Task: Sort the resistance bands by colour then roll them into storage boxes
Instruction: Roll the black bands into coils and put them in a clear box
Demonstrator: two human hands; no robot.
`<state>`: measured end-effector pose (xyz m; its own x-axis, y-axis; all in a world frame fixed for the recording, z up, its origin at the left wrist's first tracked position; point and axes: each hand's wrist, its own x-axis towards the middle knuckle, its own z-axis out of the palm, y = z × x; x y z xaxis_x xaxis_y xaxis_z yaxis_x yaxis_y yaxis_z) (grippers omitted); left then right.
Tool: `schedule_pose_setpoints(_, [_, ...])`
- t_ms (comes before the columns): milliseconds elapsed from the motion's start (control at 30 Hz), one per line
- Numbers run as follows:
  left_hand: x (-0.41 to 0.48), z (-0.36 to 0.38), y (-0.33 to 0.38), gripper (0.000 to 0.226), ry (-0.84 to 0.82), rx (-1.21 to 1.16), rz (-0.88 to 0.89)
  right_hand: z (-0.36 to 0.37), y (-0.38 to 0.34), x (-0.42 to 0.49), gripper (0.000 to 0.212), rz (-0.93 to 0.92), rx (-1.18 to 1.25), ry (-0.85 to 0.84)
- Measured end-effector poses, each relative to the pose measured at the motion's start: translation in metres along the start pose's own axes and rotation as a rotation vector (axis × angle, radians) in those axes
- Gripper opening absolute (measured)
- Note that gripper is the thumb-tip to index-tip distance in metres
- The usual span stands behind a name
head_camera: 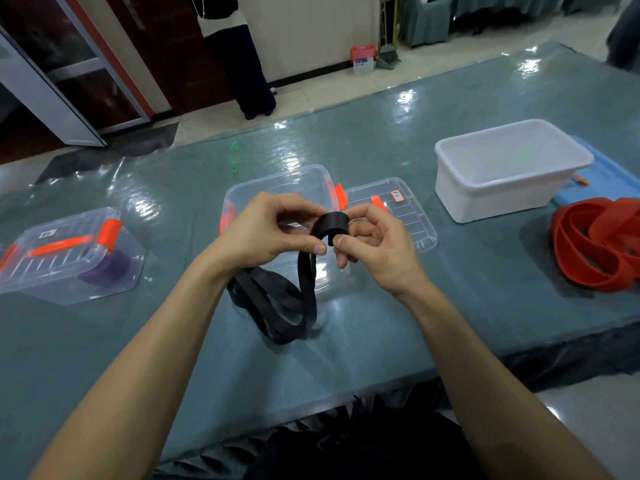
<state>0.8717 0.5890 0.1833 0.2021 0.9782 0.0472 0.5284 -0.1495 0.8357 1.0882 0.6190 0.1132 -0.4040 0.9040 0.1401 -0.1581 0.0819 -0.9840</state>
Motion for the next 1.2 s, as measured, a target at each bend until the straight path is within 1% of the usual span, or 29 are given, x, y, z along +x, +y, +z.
schedule_pose_setpoints(100, [0.001,0.003,-0.002,0.048,0.021,0.007,-0.013,0.005,0.001,0.001,0.024,0.029,0.088,0.01])
schedule_pose_setpoints(133, [0.001,0.003,-0.003,0.048,0.033,0.014,-0.017,0.007,0.002,0.002,0.027,0.044,0.12,0.009])
schedule_pose_setpoints(233, [0.004,0.003,-0.006,0.047,0.104,0.029,-0.019,0.012,0.005,0.006,0.046,0.086,0.253,-0.001])
schedule_pose_setpoints(267, [0.004,0.003,-0.006,0.048,0.124,0.012,-0.021,0.013,0.005,0.008,0.049,0.102,0.304,-0.003])
schedule_pose_setpoints(300, [0.004,0.004,-0.007,0.048,0.14,-0.023,-0.027,0.013,0.005,0.008,0.047,0.114,0.351,-0.008])
schedule_pose_setpoints(400, [0.003,0.007,-0.012,0.051,0.171,-0.179,-0.066,0.013,0.004,0.008,0.032,0.136,0.442,-0.043])
schedule_pose_setpoints(433, [0.002,0.007,-0.015,0.051,0.167,-0.228,-0.076,0.013,0.004,0.008,0.031,0.144,0.462,-0.051])
schedule_pose_setpoints(500, [0.001,0.009,-0.017,0.049,0.143,-0.29,-0.086,0.014,0.005,0.007,0.034,0.165,0.509,-0.06])
schedule_pose_setpoints(600, [0.0,0.011,-0.018,0.043,0.165,-0.254,-0.069,0.02,0.008,0.005,0.04,0.194,0.557,-0.074])
schedule_pose_setpoints(633, [0.0,0.012,-0.017,0.041,0.173,-0.228,-0.059,0.019,0.008,0.005,0.038,0.19,0.517,-0.083])
schedule_pose_setpoints(667, [-0.002,0.011,-0.017,0.039,0.174,-0.207,-0.051,0.017,0.005,0.005,0.035,0.176,0.424,-0.087])
schedule_pose_setpoints(767, [-0.009,0.006,-0.014,0.031,0.104,-0.079,-0.035,0.001,-0.012,0.007,0.031,0.139,-0.042,-0.101])
schedule_pose_setpoints(833, [-0.011,0.002,-0.011,0.027,0.049,0.089,-0.006,-0.006,-0.023,0.006,0.036,0.147,-0.321,-0.126])
schedule_pose_setpoints(900, [-0.009,-0.002,-0.004,0.028,0.009,0.275,0.039,-0.007,-0.03,0.004,0.048,0.146,-0.461,-0.148])
schedule_pose_setpoints(933, [-0.007,-0.004,0.001,0.029,-0.015,0.369,0.063,-0.007,-0.031,0.004,0.05,0.137,-0.499,-0.159])
schedule_pose_setpoints(1000, [-0.005,-0.007,0.01,0.031,-0.056,0.502,0.089,-0.006,-0.033,0.006,0.039,0.102,-0.566,-0.182])
schedule_pose_setpoints(1067, [-0.004,-0.009,0.016,0.033,-0.046,0.53,0.113,-0.005,-0.03,0.008,0.03,0.064,-0.539,-0.159])
schedule_pose_setpoints(1133, [-0.006,-0.011,0.018,0.033,0.027,0.449,0.156,-0.004,-0.024,0.008,0.031,0.013,-0.39,-0.082])
schedule_pose_setpoints(1200, [-0.01,-0.008,0.015,0.035,0.129,0.251,0.181,-0.003,-0.019,0.007,0.034,-0.034,-0.209,-0.017])
